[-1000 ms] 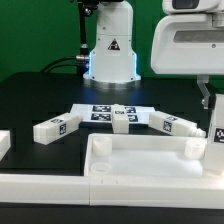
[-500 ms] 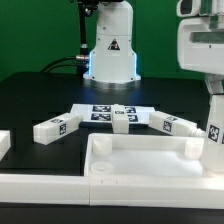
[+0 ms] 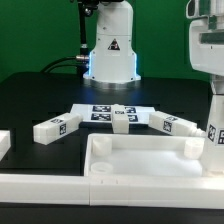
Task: Assemble desk
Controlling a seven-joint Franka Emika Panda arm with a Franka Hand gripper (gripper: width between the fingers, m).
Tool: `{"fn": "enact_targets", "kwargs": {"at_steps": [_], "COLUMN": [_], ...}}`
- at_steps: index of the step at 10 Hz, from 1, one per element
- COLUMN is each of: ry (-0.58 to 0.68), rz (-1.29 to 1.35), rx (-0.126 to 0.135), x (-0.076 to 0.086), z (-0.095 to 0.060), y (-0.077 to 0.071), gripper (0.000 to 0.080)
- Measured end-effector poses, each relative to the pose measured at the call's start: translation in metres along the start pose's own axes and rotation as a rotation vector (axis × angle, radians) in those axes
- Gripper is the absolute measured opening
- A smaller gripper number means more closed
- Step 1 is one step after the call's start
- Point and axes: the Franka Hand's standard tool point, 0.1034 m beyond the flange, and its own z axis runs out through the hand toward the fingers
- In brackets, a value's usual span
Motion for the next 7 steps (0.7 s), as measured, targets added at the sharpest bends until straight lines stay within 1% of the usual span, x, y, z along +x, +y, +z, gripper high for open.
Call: {"fn": "enact_targets", "kwargs": {"at_steps": [1, 2, 3, 5, 7], "ry": [0.009, 0.014, 0.014, 0.016, 0.022], "rz": [-0.199, -0.405, -0.499, -0.595, -0.783], "rx": [0.013, 0.017, 0.014, 0.013, 0.009], "x": [0.006, 0.0072, 0.005, 0.0069, 0.0075], "z": [0.0005, 0.0027, 0.0033, 0.0031, 0.0027], "y": [-0.0019, -0.0026, -0.0024, -0.0023, -0.0028], "gripper": [0.0531, 0.0612, 0.0642, 0.0647, 0.0649]}}
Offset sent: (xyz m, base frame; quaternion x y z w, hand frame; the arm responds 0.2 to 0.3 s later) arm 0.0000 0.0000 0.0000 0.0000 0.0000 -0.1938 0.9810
